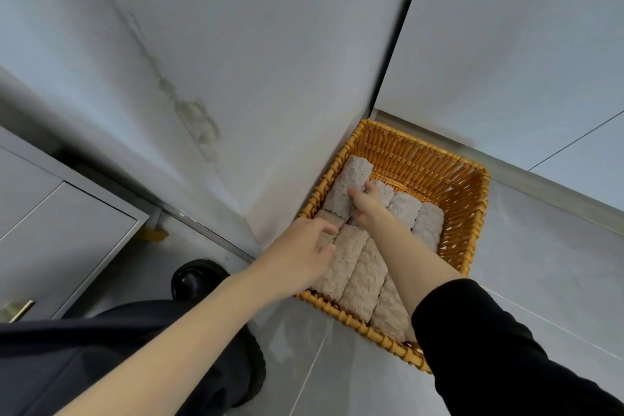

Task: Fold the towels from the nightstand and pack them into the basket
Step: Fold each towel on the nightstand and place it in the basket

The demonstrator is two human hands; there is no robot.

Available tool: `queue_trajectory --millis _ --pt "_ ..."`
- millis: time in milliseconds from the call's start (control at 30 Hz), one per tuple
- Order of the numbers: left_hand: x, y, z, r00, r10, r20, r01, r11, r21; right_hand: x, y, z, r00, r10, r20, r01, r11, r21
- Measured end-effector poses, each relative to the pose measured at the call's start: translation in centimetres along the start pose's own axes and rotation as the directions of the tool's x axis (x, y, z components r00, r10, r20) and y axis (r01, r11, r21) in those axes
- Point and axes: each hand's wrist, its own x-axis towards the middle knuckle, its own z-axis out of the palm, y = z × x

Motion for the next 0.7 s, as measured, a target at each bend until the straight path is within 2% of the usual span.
queue_trajectory --millis 67,133,200,233,333,400,700 --pt "0.0 0.0 0.0 1.000 -0.002 0.004 0.002 1.000 0.002 -0.1 0.0 -0.6 0.991 -0.102 -0.090 0.069 0.947 -0.313" --pt "0.0 -0.1 0.0 1.000 -0.003 0.006 0.003 1.000 0.009 -0.4 -0.1 -0.9 0.936 -0.321 -0.142 0.195 0.814 -0.548" --pt "-0.1 -0.1 -0.1 1.000 0.001 0.001 -0.001 1.000 0.019 -0.9 -0.3 -1.0 0.860 -0.506 -0.065 0.346 0.672 -0.655" --pt "-0.1 -0.2 -0.1 1.000 0.002 -0.004 -0.002 1.000 0.023 -1.0 -0.3 -1.0 0.837 -0.548 0.015 0.407 0.604 -0.685" --pt "-0.1 -0.3 -0.2 1.000 -0.002 -0.017 0.002 1.000 0.018 -1.2 -0.1 -1.1 0.827 -0.514 0.225 0.480 0.440 -0.759" --pt "-0.1 -0.3 -0.3 1.000 -0.001 -0.019 0.002 1.000 0.011 -1.1 0.0 -1.3 0.854 -0.435 0.285 0.459 0.373 -0.807" --pt "-0.5 -0.9 -0.3 1.000 0.001 -0.009 -0.001 1.000 -0.005 -0.1 -0.1 -1.1 0.921 -0.263 0.286 0.355 0.269 -0.895"
